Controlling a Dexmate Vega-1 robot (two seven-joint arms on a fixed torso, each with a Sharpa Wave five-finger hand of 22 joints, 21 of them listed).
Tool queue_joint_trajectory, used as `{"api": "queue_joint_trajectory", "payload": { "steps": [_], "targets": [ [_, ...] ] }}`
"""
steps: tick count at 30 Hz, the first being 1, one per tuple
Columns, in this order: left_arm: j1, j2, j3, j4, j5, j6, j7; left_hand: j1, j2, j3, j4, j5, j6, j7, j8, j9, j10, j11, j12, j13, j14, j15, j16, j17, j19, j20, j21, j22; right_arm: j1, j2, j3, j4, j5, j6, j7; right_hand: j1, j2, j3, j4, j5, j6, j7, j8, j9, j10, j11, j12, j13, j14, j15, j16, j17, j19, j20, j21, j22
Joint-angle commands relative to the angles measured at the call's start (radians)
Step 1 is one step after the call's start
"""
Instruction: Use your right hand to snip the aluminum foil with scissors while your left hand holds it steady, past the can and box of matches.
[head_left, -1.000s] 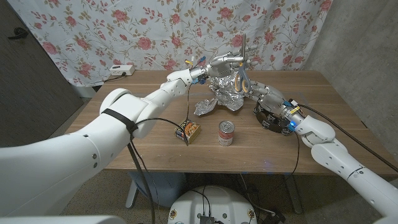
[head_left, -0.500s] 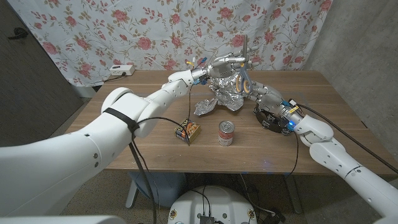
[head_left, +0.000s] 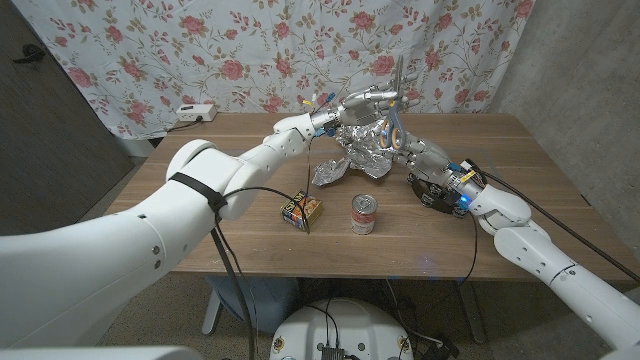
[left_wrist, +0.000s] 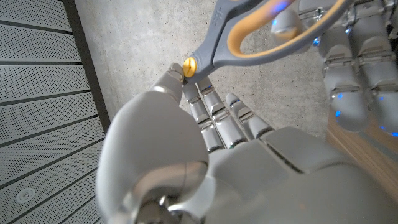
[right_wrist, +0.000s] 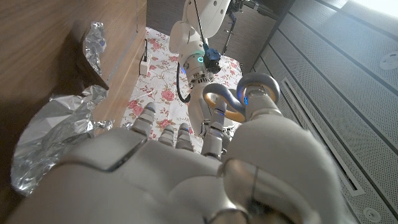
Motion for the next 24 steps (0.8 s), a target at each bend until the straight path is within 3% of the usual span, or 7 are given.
{"api": "queue_joint_trajectory", "payload": {
  "steps": [1,15,24],
  "targets": [
    [-0.004,-0.015,-0.009,0.013,0.014,0.001,0.006,0.014,0.002,-0.002,0.003,0.005,0.009,0.004,0.008,0.002,0.003,-0.006,-0.004,0.002,0.012,-0.014,0.006,0.004,0.013,0.001,0.006,0.002,0.015,0.037,-0.011,0.021,0.065,-0.031,0.084,0.014,-0.001,0.001,0.004,-0.001,0.004,-0.005,-0.001,0.006,-0.002,0.008,0.001,0.002,-0.027,0.003,0.005,0.003,-0.002,0.01,0.003,-0.001],
    [-0.001,-0.008,-0.009,0.011,0.021,0.001,-0.009,0.015,0.003,-0.003,0.004,0.006,0.009,0.006,0.007,0.002,0.003,-0.006,-0.007,0.004,0.012,-0.014,0.005,0.005,0.016,0.002,0.007,0.002,0.034,0.054,-0.017,0.035,0.072,-0.053,0.122,-0.006,-0.007,-0.011,0.017,-0.008,0.003,-0.005,-0.003,0.011,-0.003,-0.019,0.002,0.001,-0.029,-0.018,0.004,0.005,0.004,0.005,0.005,-0.001],
    [0.002,-0.007,-0.008,0.012,0.024,0.005,0.005,0.015,0.003,-0.003,0.005,0.005,0.01,0.006,0.008,0.002,0.005,-0.007,-0.008,0.005,0.013,-0.014,0.004,0.005,0.021,0.003,0.009,0.003,0.04,0.048,-0.023,0.032,0.056,-0.066,0.117,-0.042,-0.011,-0.033,0.031,-0.017,-0.028,-0.005,-0.018,0.018,-0.046,-0.023,-0.004,0.0,-0.044,-0.024,0.001,0.006,-0.003,-0.006,0.003,0.0]
  ]
}}
